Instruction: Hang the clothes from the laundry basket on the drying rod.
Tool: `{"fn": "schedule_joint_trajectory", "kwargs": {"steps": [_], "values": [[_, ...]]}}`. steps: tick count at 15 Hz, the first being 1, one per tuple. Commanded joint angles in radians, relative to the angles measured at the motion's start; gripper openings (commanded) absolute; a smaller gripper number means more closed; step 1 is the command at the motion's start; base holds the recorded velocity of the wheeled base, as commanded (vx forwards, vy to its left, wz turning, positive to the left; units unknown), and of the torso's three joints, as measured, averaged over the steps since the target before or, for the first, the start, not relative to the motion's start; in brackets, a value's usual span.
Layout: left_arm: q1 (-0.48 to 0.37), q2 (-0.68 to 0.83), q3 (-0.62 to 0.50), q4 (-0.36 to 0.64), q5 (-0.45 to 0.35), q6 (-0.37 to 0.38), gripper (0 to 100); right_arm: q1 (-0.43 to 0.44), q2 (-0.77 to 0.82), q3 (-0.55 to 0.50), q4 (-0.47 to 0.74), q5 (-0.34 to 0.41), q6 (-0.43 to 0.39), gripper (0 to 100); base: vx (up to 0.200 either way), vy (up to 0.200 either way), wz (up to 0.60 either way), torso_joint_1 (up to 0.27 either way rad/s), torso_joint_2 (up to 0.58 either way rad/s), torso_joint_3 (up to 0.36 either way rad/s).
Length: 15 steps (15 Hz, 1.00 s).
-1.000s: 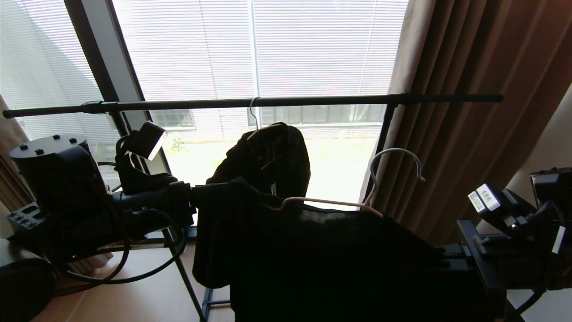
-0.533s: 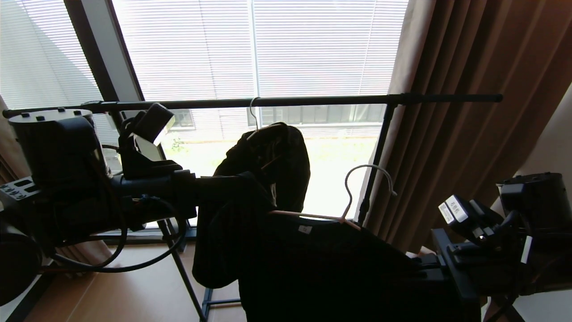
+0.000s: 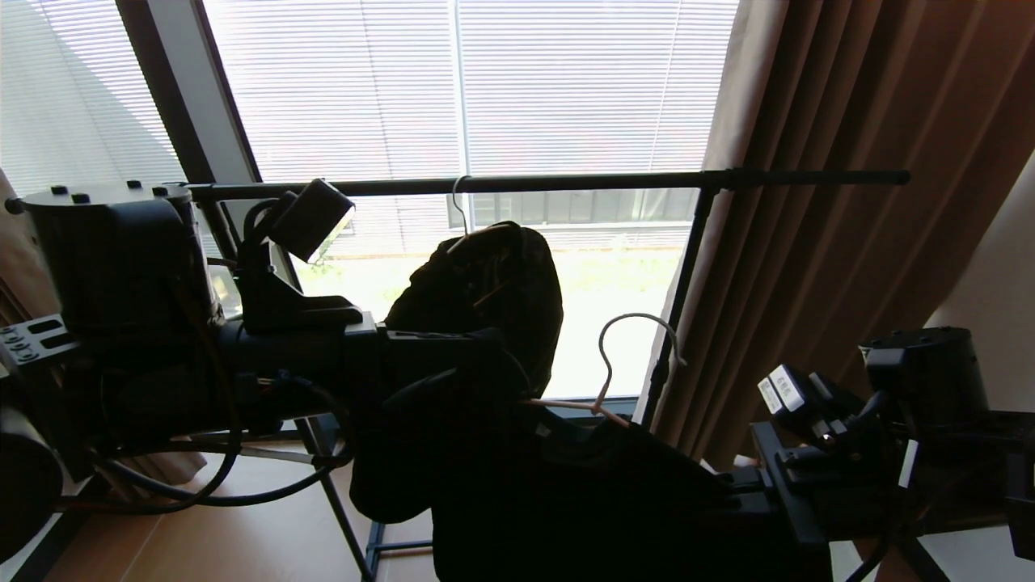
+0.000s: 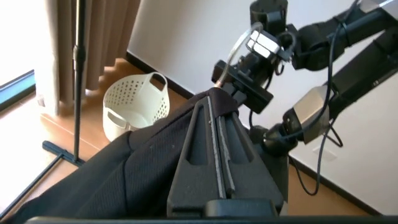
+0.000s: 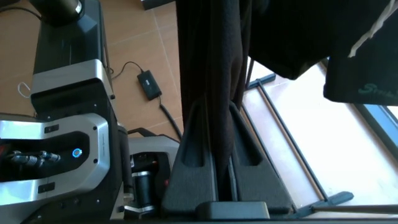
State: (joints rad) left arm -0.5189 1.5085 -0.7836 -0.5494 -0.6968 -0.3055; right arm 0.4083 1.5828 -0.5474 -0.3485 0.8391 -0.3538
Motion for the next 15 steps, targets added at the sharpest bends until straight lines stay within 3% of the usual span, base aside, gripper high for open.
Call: {"fn": "schedule_joint_trajectory", "kwargs": {"steps": [1,5,15], "values": [[-0.019,-0.011,-0.025,0.025,0.0,0.014,0,0.006,0.016,0.004,-0.015,0.0,0.015,0,0.0,0.0,0.0,0.0,0.0,0.0],[-0.039,-0.03,-0.025,0.075,0.0,0.051,0,0.02,0.02,0.001,-0.038,0.001,0.047,0,0.0,0.0,0.0,0.0,0.0,0.0],[-0.043,-0.024,-0.023,0.094,0.0,0.095,0,0.014,0.003,0.011,-0.139,0.001,0.153,0,0.0,0.0,0.0,0.0,0.0,0.0]]}}
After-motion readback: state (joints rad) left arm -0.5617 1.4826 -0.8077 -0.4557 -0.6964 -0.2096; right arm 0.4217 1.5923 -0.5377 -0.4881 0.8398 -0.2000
